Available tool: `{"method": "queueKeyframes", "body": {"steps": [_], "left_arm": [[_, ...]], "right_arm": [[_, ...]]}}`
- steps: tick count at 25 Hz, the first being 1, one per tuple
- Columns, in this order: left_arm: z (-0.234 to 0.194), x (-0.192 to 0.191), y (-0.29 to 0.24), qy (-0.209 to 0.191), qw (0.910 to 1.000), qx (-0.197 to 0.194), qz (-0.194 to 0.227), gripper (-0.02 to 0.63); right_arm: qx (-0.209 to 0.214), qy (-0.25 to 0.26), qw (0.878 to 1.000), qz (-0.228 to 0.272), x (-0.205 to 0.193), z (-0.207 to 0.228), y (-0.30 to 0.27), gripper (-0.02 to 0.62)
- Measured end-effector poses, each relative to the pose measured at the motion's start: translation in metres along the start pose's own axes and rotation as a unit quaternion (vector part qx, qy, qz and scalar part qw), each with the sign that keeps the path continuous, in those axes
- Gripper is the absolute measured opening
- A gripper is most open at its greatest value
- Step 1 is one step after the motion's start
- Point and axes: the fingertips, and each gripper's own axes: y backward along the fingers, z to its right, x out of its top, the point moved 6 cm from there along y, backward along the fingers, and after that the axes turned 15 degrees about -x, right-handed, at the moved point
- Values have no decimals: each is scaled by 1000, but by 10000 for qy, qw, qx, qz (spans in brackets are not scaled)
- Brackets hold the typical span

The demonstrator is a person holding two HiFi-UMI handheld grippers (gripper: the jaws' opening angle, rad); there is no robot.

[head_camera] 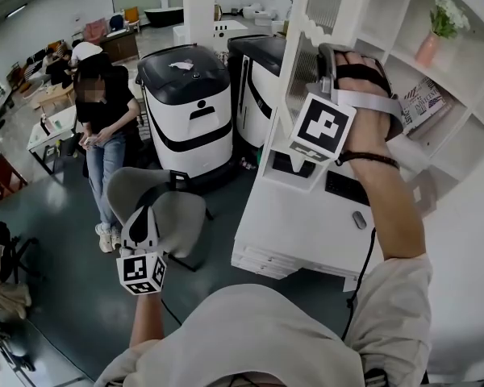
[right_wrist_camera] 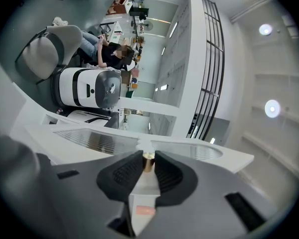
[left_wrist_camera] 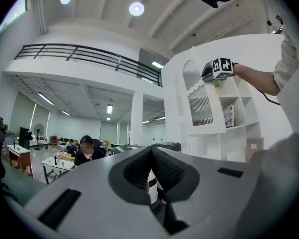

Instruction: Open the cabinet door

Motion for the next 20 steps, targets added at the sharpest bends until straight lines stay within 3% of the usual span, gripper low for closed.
{"method": "queueKeyframes", "body": {"steps": [20], "left_arm": [[-37,-7,30,78,9993,356,-54,-2]], "right_arm": [[228,450,9987,-10,59,8,-5,77]]}}
